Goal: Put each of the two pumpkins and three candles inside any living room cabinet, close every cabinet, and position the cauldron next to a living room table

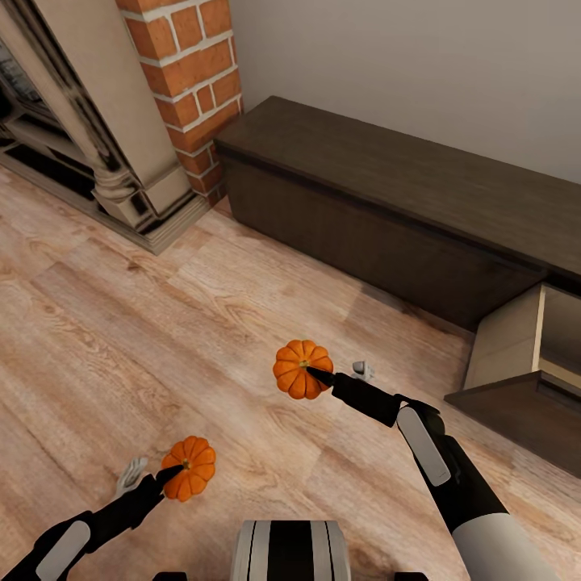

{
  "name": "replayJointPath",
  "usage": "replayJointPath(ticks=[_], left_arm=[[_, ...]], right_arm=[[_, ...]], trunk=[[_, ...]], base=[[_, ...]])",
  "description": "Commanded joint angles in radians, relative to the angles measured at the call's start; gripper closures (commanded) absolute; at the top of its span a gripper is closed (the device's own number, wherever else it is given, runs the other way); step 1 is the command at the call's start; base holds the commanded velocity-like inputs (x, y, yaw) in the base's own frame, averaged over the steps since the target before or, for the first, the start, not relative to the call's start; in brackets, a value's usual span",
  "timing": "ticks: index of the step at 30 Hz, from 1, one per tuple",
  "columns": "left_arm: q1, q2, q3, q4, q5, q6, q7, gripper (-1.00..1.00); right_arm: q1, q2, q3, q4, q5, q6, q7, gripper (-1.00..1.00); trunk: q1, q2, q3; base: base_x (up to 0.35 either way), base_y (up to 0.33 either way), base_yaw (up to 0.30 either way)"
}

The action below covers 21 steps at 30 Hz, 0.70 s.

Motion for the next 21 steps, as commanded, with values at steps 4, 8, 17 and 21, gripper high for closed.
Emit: replayJointPath(ticks=[4,8,17,21], left_arm=[[0.0,0.003,-0.003,-0.001,0.01,-0.002,0.0,-1.0],[-0.001,0.005,-0.002,-0.003,0.011,-0.03,-0.001,-1.0],[-0.002,0.012,0.008,-0.004,0.012,-0.04,-0.003,-1.0],[-0.002,0.018,0.01,-0.005,0.012,-0.04,-0.004,-1.0]], right_arm=[[0.0,-0.001,0.001,0.0,-0.006,0.005,-0.002,1.0],[0.0,-0.001,0.001,0.0,-0.006,0.005,-0.002,1.0],[0.0,-0.001,0.001,0.0,-0.006,0.004,-0.001,1.0],[0.0,-0.001,0.001,0.0,-0.006,0.004,-0.001,1.0]], trunk=[[0.0,0.0,-0.001],[0.0,0.0,-0.001],[0.001,-0.001,-0.008],[0.001,-0.001,-0.012]], base=[[0.0,0.0,0.0],[0.0,0.0,0.0],[0.0,0.0,0.0],[0.0,0.0,0.0]])
